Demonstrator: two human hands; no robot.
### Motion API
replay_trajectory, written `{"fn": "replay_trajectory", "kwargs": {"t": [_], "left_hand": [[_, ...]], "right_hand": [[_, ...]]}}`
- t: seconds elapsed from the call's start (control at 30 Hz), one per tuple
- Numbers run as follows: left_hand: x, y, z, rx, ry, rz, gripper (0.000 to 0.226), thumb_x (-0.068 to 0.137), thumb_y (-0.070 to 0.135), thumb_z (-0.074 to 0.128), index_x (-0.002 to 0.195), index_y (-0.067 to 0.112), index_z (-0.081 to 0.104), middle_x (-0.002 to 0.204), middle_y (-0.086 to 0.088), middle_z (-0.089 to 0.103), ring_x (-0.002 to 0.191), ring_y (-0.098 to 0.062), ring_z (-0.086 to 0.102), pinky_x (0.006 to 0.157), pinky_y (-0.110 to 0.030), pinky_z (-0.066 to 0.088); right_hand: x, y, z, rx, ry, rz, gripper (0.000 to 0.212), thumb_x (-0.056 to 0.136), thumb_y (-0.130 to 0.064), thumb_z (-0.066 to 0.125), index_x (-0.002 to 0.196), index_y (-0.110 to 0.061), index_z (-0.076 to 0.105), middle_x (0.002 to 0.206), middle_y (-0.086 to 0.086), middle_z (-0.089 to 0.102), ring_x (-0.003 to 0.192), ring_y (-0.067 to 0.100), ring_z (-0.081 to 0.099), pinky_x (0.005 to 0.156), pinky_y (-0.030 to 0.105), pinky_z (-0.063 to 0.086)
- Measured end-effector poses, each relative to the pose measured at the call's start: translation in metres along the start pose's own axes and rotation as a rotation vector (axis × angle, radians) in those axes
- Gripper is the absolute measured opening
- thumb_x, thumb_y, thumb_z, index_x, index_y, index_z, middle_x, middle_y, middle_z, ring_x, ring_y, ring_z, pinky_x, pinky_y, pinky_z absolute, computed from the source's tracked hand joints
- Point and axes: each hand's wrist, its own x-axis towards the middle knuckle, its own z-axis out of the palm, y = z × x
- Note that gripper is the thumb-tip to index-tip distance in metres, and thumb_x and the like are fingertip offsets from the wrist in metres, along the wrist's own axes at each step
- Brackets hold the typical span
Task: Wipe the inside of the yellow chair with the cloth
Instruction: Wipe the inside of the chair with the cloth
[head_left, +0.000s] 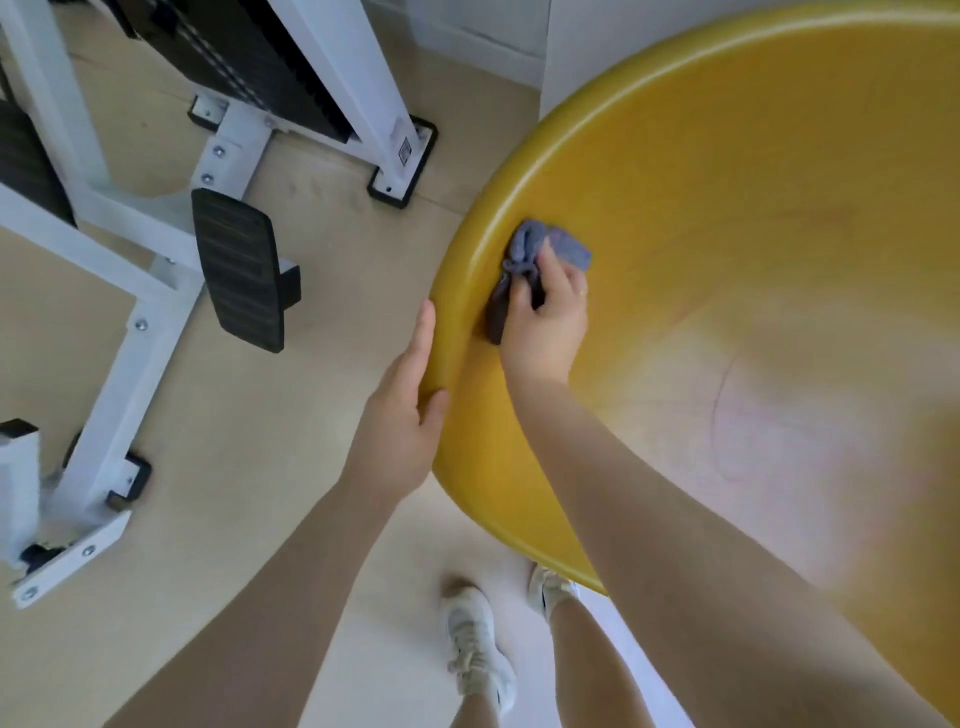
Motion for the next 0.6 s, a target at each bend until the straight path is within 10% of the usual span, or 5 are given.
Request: {"fn": "replay_trajectory", "kwargs": {"t": [0.13, 0.27, 0.33, 0.47, 0.6], "left_hand": [[0.0, -0.005, 0.002, 0.009, 0.074, 0.042, 0.073, 0.095, 0.006, 0.048, 0.133, 0.048, 0.002, 0.127, -0.023, 0.054, 0.109, -0.035, 0.055, 0.084, -0.026, 0.041], [-0.005, -0.015, 0.008, -0.109, 0.109, 0.055, 0.071, 0.094, 0.011, 0.051, 0.131, 0.057, 0.011, 0.136, 0.005, 0.051, 0.105, -0.012, 0.058, 0.09, -0.027, 0.047], [-0.007, -0.022, 0.013, -0.167, 0.121, 0.057, 0.069, 0.094, 0.016, 0.051, 0.129, 0.061, 0.012, 0.134, 0.015, 0.048, 0.099, -0.006, 0.054, 0.091, -0.029, 0.047], [-0.018, -0.046, 0.025, -0.217, 0.104, 0.038, 0.066, 0.093, 0.024, 0.05, 0.13, 0.061, 0.009, 0.098, 0.028, 0.05, 0.088, -0.005, 0.053, 0.082, -0.021, 0.046], [-0.027, -0.061, 0.036, -0.115, 0.079, 0.111, 0.076, 0.094, 0.023, 0.053, 0.131, 0.053, -0.006, 0.105, 0.012, 0.051, 0.087, -0.011, 0.056, 0.077, -0.025, 0.049]], "right_hand": [[-0.098, 0.041, -0.022, -0.087, -0.332, -0.097, 0.045, 0.086, -0.027, 0.044, 0.126, -0.01, 0.056, 0.105, 0.011, 0.052, 0.093, 0.011, 0.05, 0.082, 0.009, 0.035], [-0.158, 0.068, -0.036, -0.139, -0.495, -0.127, 0.04, 0.093, -0.05, 0.039, 0.128, -0.032, 0.049, 0.124, 0.01, 0.049, 0.105, 0.029, 0.054, 0.088, 0.041, 0.048], [-0.151, 0.069, -0.028, -0.109, -0.448, -0.108, 0.032, 0.094, -0.037, 0.041, 0.124, -0.034, 0.053, 0.126, 0.014, 0.049, 0.103, 0.035, 0.055, 0.084, 0.045, 0.05], [-0.099, 0.062, -0.007, -0.098, -0.168, -0.051, 0.032, 0.087, -0.001, 0.047, 0.115, -0.004, 0.064, 0.12, 0.026, 0.055, 0.107, 0.035, 0.056, 0.091, 0.006, 0.032], [-0.015, 0.057, 0.005, -0.05, 0.113, -0.028, 0.038, 0.083, 0.007, 0.054, 0.119, -0.002, 0.059, 0.12, 0.018, 0.059, 0.11, 0.029, 0.055, 0.09, 0.015, 0.032]]}}
